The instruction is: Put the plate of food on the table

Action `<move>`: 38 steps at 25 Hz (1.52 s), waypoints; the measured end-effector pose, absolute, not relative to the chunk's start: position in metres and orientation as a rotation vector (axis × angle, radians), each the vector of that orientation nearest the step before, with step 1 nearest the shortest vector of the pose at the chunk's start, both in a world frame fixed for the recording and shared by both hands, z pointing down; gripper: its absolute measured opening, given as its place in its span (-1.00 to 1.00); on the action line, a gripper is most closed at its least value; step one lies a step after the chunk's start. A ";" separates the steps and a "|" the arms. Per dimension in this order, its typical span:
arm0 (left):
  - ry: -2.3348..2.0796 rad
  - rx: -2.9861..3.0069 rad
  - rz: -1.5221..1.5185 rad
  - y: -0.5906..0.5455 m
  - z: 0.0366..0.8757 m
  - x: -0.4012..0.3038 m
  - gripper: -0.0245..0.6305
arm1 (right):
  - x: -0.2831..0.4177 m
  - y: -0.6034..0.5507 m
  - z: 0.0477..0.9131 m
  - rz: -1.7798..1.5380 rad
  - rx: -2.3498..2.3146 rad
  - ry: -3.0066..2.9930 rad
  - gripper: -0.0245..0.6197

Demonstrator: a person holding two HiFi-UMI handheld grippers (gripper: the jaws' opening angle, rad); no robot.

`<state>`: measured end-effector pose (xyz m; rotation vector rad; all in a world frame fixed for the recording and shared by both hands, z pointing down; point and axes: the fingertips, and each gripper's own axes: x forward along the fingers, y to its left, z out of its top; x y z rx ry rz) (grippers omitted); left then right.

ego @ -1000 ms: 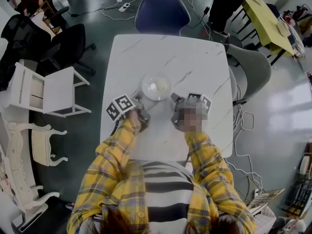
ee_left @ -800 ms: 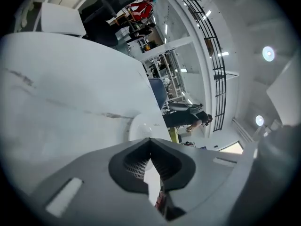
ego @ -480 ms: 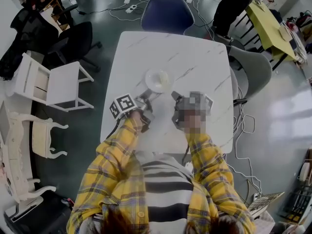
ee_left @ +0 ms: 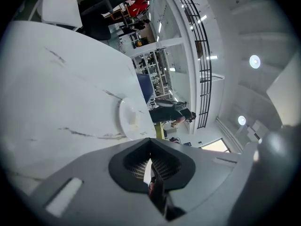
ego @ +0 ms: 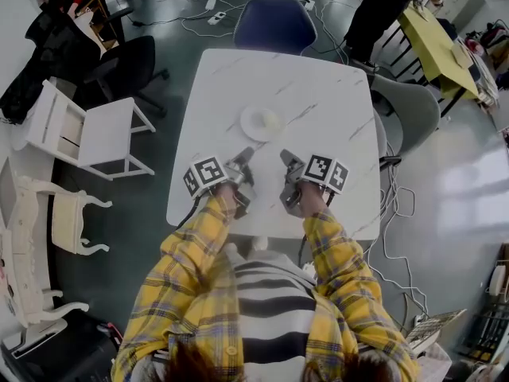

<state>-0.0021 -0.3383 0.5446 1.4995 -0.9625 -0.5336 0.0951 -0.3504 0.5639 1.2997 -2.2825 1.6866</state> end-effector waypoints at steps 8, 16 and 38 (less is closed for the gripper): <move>-0.886 1.515 -0.561 -0.299 0.538 -0.015 -0.93 | 0.082 -0.312 0.563 1.670 1.367 -2.278 -0.92; -0.869 1.567 -0.494 -0.244 0.532 -0.038 -0.93 | 0.053 -0.253 0.555 1.663 1.425 -2.275 -0.92; -1.018 2.095 -0.146 -0.151 0.495 -0.036 -0.93 | 0.045 -0.145 0.524 1.337 1.615 -2.364 -0.92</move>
